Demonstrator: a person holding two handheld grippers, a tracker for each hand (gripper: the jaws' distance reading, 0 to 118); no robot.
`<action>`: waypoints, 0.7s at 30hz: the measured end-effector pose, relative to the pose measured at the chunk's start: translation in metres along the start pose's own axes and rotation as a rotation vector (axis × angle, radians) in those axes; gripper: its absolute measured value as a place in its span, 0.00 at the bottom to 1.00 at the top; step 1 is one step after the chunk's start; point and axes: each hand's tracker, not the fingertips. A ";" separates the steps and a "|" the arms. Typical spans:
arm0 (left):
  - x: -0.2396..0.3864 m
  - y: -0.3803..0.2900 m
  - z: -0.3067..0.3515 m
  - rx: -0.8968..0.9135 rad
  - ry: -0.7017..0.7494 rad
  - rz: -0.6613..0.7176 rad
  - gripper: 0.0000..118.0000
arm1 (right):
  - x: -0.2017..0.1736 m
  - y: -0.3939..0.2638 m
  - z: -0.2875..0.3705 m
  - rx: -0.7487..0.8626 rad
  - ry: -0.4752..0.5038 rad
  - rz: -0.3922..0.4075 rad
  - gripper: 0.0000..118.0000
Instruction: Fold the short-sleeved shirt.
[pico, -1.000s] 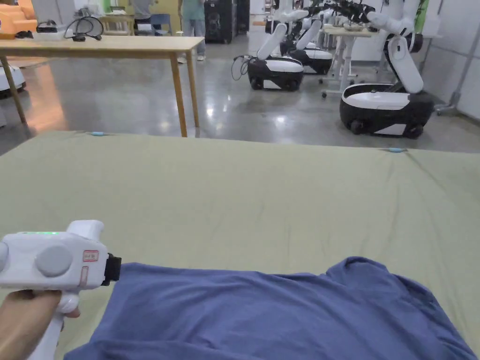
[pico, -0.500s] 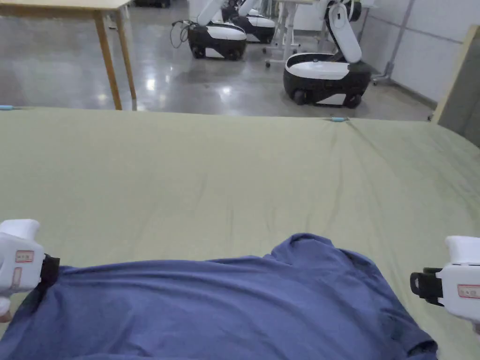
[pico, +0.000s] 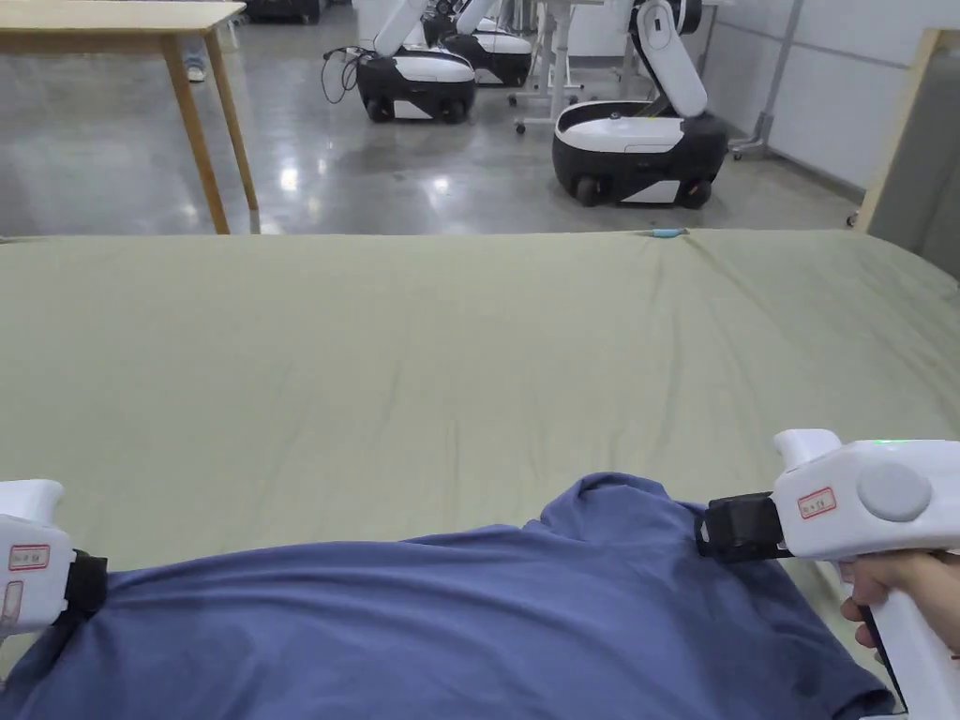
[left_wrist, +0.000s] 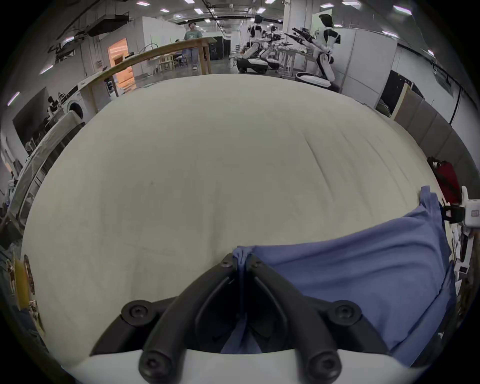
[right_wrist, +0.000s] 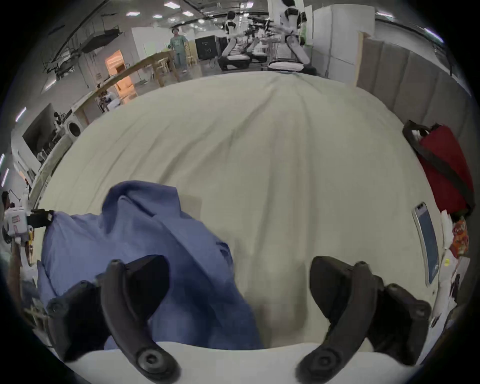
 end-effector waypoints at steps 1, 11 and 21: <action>0.000 -0.001 0.001 0.001 0.000 -0.002 0.03 | 0.000 0.003 -0.005 -0.007 0.006 0.003 0.89; 0.000 -0.002 0.013 0.009 0.000 0.007 0.03 | 0.006 0.000 0.028 0.037 0.058 -0.015 0.05; -0.023 -0.043 0.111 0.090 -0.077 0.020 0.03 | 0.004 -0.041 0.142 0.187 0.107 0.026 0.05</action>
